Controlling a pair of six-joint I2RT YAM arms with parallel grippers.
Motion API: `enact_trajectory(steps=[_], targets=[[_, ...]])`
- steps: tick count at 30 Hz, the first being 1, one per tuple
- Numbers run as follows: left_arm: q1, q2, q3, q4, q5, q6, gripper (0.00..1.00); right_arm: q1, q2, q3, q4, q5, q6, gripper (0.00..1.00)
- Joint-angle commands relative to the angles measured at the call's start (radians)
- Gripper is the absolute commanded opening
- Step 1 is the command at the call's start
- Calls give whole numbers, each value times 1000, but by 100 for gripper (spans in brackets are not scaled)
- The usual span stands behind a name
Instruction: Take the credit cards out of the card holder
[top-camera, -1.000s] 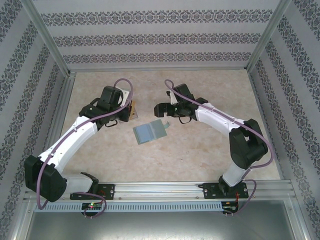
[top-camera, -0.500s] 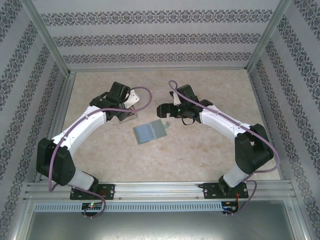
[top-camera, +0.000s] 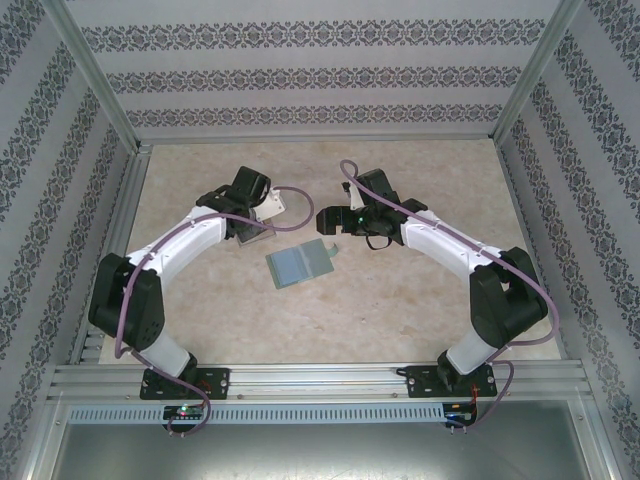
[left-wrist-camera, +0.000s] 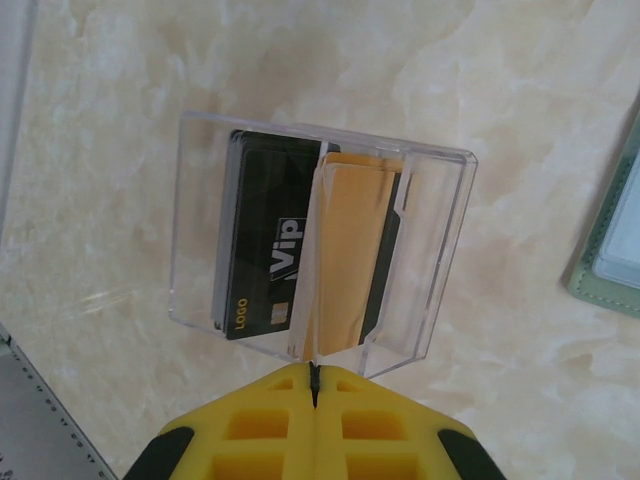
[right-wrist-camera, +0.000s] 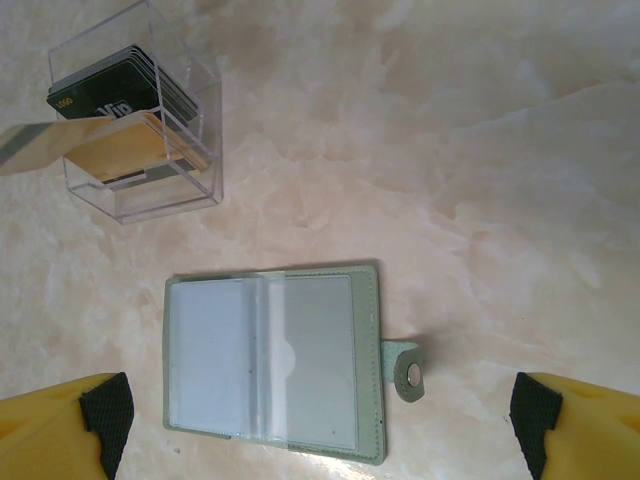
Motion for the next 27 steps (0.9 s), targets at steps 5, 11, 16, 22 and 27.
enact_trajectory(steps=[5,11,16,22,27], targets=[[10,50,-8,24,-3,30,0,-19,6,-9,10,-19,11,98],[16,94,-8,21,-1,27,0,-28,12,-8,8,-28,8,98],[20,123,-4,25,-13,31,0,-34,18,-9,9,-36,5,98],[27,160,-3,54,-52,31,0,-40,25,-5,10,-44,3,98],[33,187,13,63,-73,15,0,-45,26,-8,10,-50,0,98]])
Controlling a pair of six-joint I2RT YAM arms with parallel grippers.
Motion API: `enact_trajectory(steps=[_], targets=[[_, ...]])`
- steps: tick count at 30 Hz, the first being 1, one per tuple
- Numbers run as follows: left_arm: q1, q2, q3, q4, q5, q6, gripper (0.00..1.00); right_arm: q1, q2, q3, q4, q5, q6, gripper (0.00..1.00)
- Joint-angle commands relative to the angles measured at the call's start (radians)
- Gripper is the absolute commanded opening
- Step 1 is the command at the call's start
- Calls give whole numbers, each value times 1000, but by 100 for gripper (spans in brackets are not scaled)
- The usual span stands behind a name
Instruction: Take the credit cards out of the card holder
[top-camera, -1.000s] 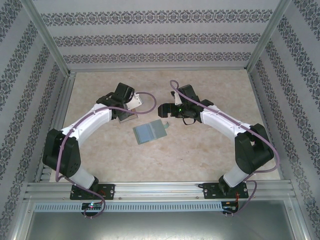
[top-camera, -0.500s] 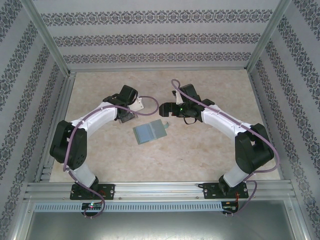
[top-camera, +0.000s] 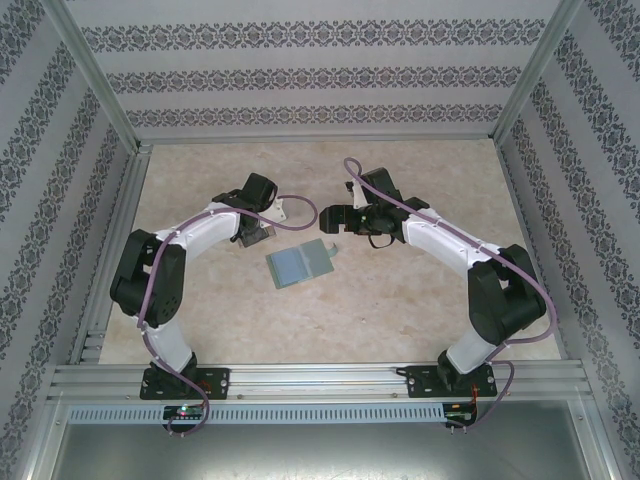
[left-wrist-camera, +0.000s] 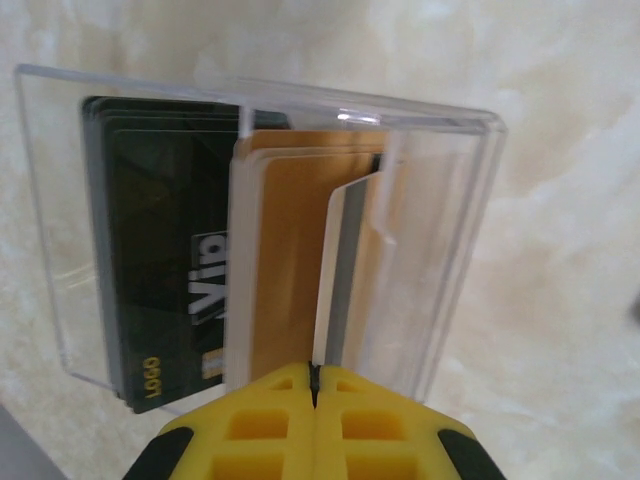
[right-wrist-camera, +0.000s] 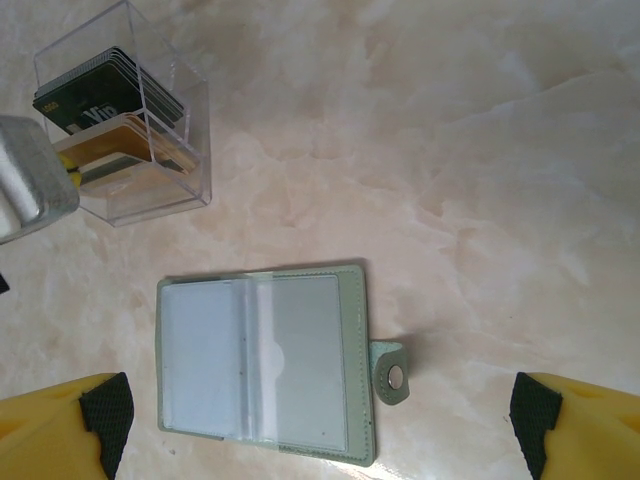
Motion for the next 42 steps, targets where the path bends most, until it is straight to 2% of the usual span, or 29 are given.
enact_trajectory(steps=[1,9,16,23,28,29,30,32,33,35,39,42], targets=[[14,25,16,4,-38,-2,3,-15,10,-8,10,-19,0,98],[16,37,52,0,-84,-38,14,-19,13,-10,17,-29,2,98],[27,20,51,25,-129,-56,15,-19,12,-20,23,-34,7,98],[32,-47,48,6,-85,-130,17,-17,9,-24,26,-40,11,98],[39,-145,50,-10,-46,-258,21,-9,3,-24,24,-38,12,98],[44,-167,49,-12,-34,-294,27,-5,3,-24,22,-36,11,98],[48,-195,49,-17,-14,-338,37,-1,2,-24,23,-34,12,98],[54,-249,40,-26,22,-417,63,5,1,-25,19,-29,12,98],[55,-278,30,-25,30,-465,80,9,1,-26,19,-28,11,98],[59,-333,10,-30,57,-548,99,16,3,-27,18,-24,12,98],[67,-443,-64,-18,112,-752,99,35,14,-22,16,-16,13,98],[71,-518,-138,-5,114,-926,99,52,28,-15,9,-3,10,98]])
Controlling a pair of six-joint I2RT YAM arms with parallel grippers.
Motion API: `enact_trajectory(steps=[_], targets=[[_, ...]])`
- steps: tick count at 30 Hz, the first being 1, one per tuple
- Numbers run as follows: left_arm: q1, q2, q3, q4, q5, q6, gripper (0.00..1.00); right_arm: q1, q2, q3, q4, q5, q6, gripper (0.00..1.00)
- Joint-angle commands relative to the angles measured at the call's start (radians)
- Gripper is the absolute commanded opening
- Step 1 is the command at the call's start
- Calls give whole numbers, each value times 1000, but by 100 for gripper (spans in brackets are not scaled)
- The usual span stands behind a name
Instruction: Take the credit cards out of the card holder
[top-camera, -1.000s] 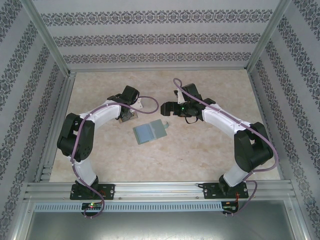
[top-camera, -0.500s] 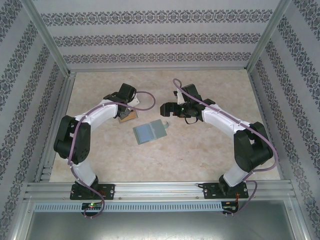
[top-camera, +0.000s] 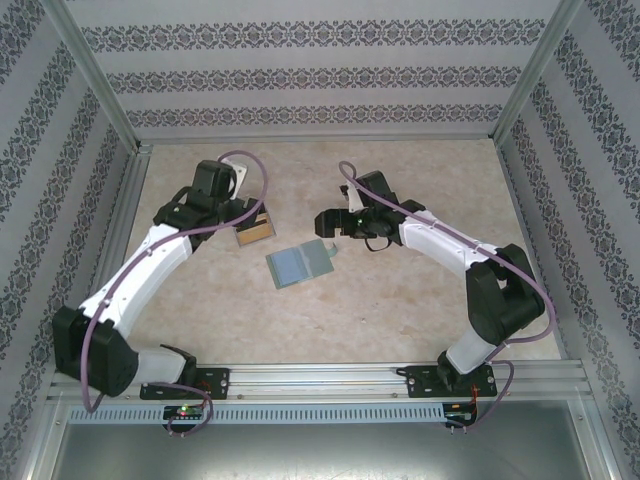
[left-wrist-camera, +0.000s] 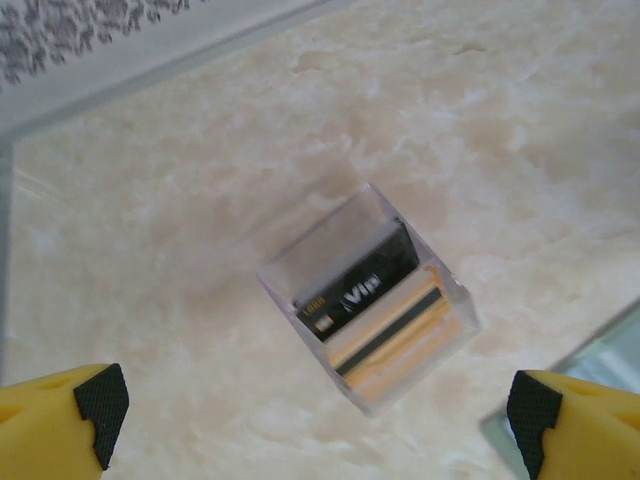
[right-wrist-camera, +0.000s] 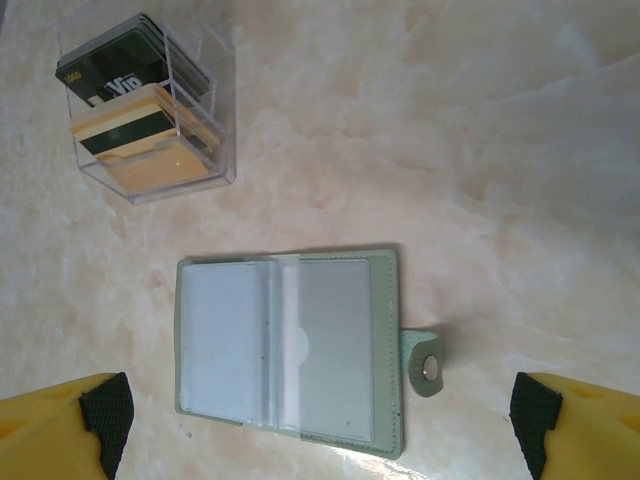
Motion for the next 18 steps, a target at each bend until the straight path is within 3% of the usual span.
enact_trajectory(steps=[1,8,13,18], targets=[[18,-60,-84,-12,24,-304,99,21,26,-2,-10,27,9,98],[19,-245,-290,20,-26,-547,99,36,34,-8,-20,59,13,98],[20,-383,-415,-34,-177,-678,99,25,-27,-33,-41,146,13,98],[19,-435,-453,-62,-360,-693,99,-26,-161,-101,-59,331,3,98]])
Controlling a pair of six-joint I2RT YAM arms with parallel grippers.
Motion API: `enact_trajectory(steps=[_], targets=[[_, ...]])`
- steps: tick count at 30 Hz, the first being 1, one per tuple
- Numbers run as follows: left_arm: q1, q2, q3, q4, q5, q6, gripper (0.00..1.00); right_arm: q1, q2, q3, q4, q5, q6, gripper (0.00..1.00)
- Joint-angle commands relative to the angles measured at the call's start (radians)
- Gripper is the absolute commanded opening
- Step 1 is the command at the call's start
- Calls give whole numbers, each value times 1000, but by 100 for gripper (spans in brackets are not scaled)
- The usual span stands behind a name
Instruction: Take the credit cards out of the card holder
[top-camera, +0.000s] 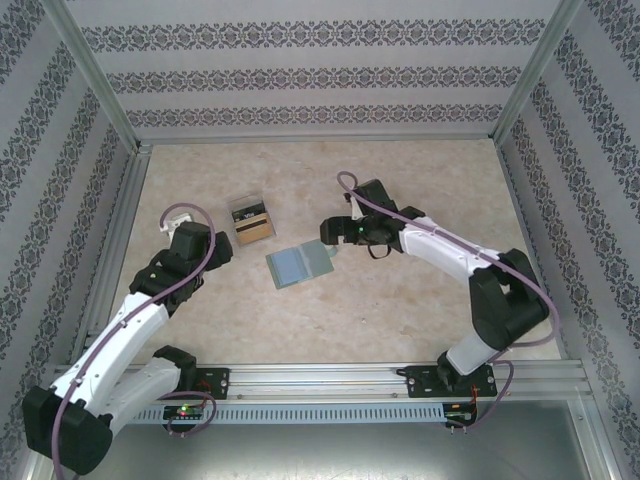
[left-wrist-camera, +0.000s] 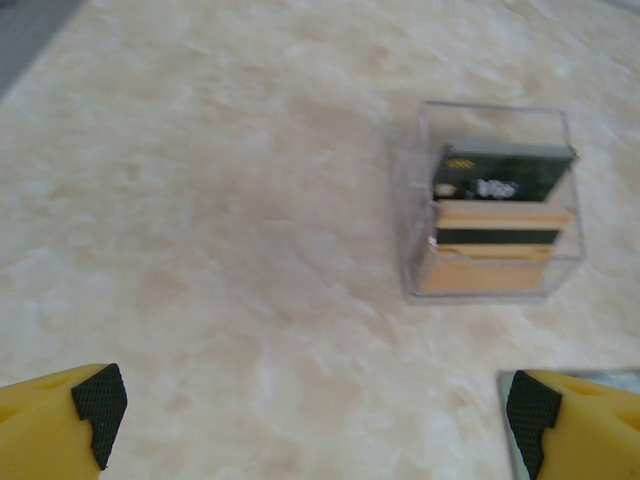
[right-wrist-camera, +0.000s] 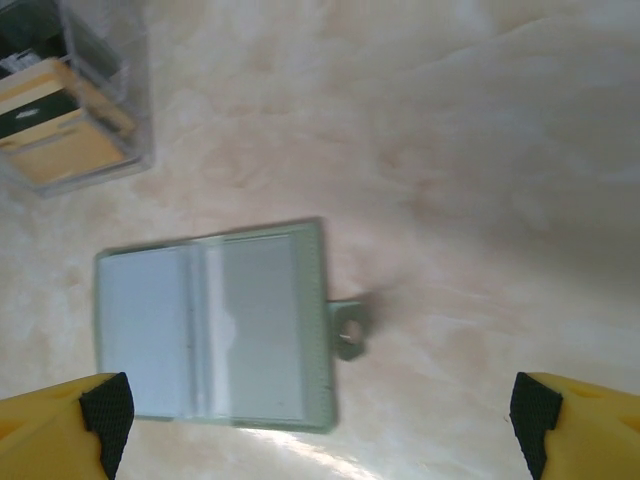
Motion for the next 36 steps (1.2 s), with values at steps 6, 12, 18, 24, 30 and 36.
enact_trajectory(steps=[6,12,18,24,30,36], targets=[[24,44,-76,118,-348,41,99,-128,-311,-157,3,413,-35,98],[121,233,-96,347,-325,235,99,-197,-497,-379,235,603,-274,98],[276,411,-100,583,-132,308,99,-338,-562,-574,401,631,-326,98],[321,539,-177,949,-31,381,99,-428,-501,-697,713,500,-316,98],[339,616,-172,1080,100,462,99,-436,-274,-694,1004,438,-378,98],[337,609,-288,1305,325,558,99,-462,-76,-703,1245,293,-426,98]])
